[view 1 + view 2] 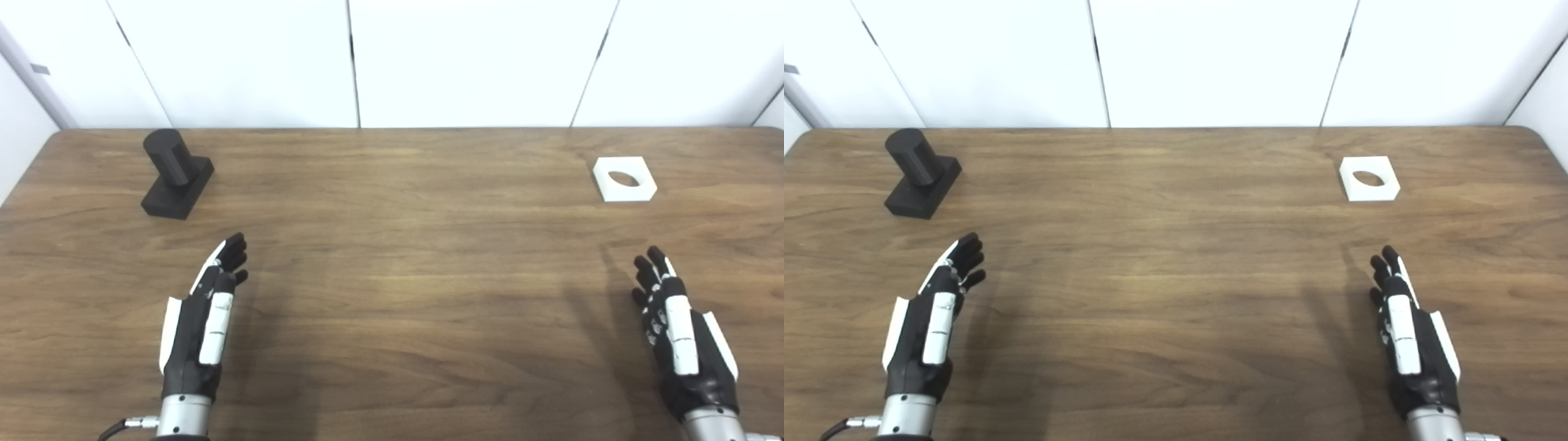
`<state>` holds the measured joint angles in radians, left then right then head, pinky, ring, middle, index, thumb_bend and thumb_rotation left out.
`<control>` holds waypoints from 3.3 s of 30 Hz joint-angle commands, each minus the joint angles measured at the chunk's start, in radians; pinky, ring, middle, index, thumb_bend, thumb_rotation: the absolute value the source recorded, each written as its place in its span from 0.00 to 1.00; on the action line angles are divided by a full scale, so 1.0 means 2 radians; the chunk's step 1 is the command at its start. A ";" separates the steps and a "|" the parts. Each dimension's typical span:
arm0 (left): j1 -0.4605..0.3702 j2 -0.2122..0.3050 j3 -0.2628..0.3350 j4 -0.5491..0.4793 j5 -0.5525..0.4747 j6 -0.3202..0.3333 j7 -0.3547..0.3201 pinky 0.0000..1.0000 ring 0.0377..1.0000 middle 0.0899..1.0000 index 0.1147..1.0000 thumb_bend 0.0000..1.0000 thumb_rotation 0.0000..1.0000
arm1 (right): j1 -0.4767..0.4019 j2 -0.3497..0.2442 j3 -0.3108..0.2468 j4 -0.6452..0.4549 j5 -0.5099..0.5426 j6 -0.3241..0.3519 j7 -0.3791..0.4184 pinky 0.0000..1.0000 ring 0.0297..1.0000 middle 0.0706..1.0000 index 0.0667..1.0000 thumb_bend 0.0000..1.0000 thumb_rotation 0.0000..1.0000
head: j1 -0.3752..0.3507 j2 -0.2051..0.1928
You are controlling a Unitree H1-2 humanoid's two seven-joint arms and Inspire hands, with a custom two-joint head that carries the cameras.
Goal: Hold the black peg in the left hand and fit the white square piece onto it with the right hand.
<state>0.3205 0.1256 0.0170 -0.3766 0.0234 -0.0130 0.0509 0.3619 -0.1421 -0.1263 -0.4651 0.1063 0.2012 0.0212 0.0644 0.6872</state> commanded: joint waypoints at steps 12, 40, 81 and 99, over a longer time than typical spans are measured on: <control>0.005 -0.018 0.000 -0.002 0.004 -0.029 0.005 0.87 0.91 0.91 0.88 0.63 0.95 | -0.002 -0.001 -0.003 -0.004 -0.001 -0.026 0.004 1.00 1.00 0.97 1.00 0.47 1.00 | -0.003 -0.001; 0.005 -0.026 -0.010 0.014 0.007 -0.047 0.007 0.87 0.91 0.90 0.87 0.63 0.92 | -0.003 -0.011 -0.010 0.005 0.013 -0.033 0.018 1.00 1.00 1.00 1.00 0.43 1.00 | 0.087 -0.029; -0.001 -0.043 -0.044 0.011 0.099 -0.042 0.062 0.85 0.91 0.93 0.91 0.53 0.69 | -0.013 -0.007 -0.027 0.041 0.051 -0.047 0.019 1.00 0.94 0.88 0.91 0.62 1.00 | 0.146 -0.071; -0.134 -0.018 0.031 -0.039 0.312 0.139 0.142 0.80 0.85 0.87 0.85 0.71 0.30 | -0.017 -0.023 -0.030 0.074 0.053 -0.077 0.025 1.00 0.94 0.89 0.92 0.60 1.00 | 0.185 -0.091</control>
<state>0.1273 0.1112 0.0733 -0.4452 0.5959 0.2453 0.3112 0.3391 -0.1820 -0.1863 -0.3279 0.2123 0.0621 0.0602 0.4341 0.5062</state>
